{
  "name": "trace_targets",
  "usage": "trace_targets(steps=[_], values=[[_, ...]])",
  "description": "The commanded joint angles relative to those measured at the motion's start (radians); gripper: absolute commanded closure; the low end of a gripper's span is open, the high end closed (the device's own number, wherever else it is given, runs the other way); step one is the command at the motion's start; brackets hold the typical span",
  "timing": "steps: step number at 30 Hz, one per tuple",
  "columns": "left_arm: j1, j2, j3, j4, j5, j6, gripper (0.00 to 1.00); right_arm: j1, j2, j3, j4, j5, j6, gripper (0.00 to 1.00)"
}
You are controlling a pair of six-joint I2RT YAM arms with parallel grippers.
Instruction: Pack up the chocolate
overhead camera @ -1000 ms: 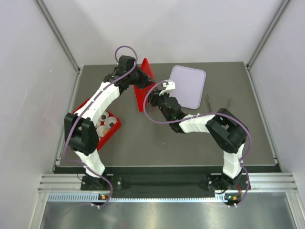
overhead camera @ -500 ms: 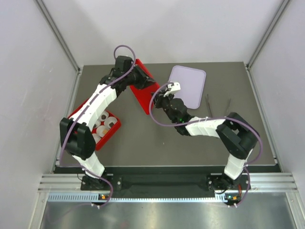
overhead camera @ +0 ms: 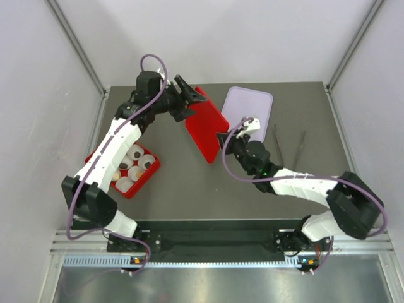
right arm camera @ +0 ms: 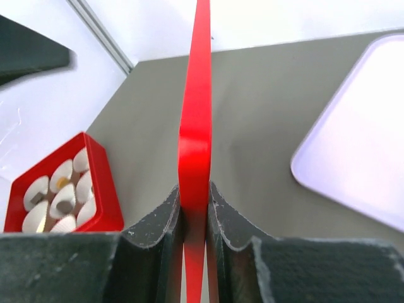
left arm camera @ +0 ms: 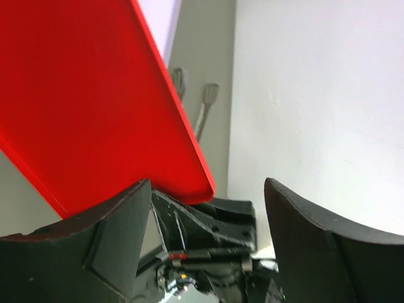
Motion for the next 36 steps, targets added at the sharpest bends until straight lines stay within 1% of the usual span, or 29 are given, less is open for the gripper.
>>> trace_targets(steps=[1,4,6,8,9,10,12,14,15,17,18,21,22,23,24,26,27,31,34,36], values=[[-0.001,-0.105,-0.035,0.017,0.070,-0.010,0.21,0.020,-0.126,-0.046,-0.020,0.037,0.039,1.00],[-0.002,-0.145,-0.069,0.047,0.141,-0.015,0.16,0.020,-0.205,-0.045,-0.109,0.066,0.021,1.00],[-0.004,-0.177,-0.078,0.041,0.166,0.019,0.14,0.020,-0.261,-0.054,-0.147,0.080,0.004,1.00],[-0.002,-0.197,-0.073,-0.006,0.155,0.056,0.13,0.020,-0.325,-0.066,-0.199,0.084,0.001,1.00],[-0.001,-0.214,-0.069,-0.075,0.138,0.100,0.13,0.020,-0.349,-0.072,-0.218,0.095,-0.002,1.00],[-0.001,-0.223,-0.062,-0.110,0.111,0.122,0.13,0.020,-0.370,-0.085,-0.235,0.104,0.001,1.00],[0.004,-0.257,-0.055,-0.205,0.016,0.169,0.13,0.022,-0.432,-0.091,-0.291,0.121,0.001,1.00],[0.012,-0.285,-0.065,-0.268,-0.085,0.188,0.16,0.022,-0.479,-0.085,-0.365,0.121,0.002,1.00],[0.018,-0.315,-0.073,-0.296,-0.215,0.195,0.16,0.020,-0.493,-0.079,-0.393,0.121,0.001,1.00],[0.041,-0.366,-0.111,-0.365,-0.343,0.171,0.17,0.020,-0.530,-0.072,-0.463,0.121,0.004,1.00],[0.048,-0.384,-0.125,-0.386,-0.470,0.162,0.17,0.020,-0.544,-0.077,-0.476,0.118,-0.002,1.00],[0.102,-0.450,-0.187,-0.446,-0.631,0.145,0.17,0.020,-0.616,-0.114,-0.496,0.112,-0.013,1.00],[0.131,-0.467,-0.222,-0.457,-0.653,0.139,0.17,0.023,-0.652,-0.124,-0.496,0.112,-0.015,1.00],[0.140,-0.499,-0.239,-0.462,-0.678,0.119,0.17,0.020,-0.671,-0.132,-0.499,0.114,-0.013,1.00],[0.148,-0.513,-0.259,-0.468,-0.739,0.105,0.17,0.022,-0.683,-0.141,-0.505,0.112,-0.018,1.00],[0.165,-0.545,-0.306,-0.485,-0.779,0.071,0.17,0.020,-0.706,-0.131,-0.517,0.109,-0.027,1.00],[0.171,-0.550,-0.314,-0.494,-0.791,0.068,0.17,0.020,-0.709,-0.123,-0.529,0.098,-0.036,1.00],[0.234,-0.550,-0.319,-0.597,-0.935,0.014,0.16,0.020,-0.696,-0.082,-0.537,0.062,-0.056,1.00],[0.292,-0.556,-0.334,-0.597,-0.954,-0.002,0.16,0.020,-0.673,-0.066,-0.526,0.040,-0.039,1.00],[0.324,-0.545,-0.337,-0.598,-0.930,-0.002,0.14,0.020,-0.650,-0.037,-0.529,0.017,-0.036,1.00]])
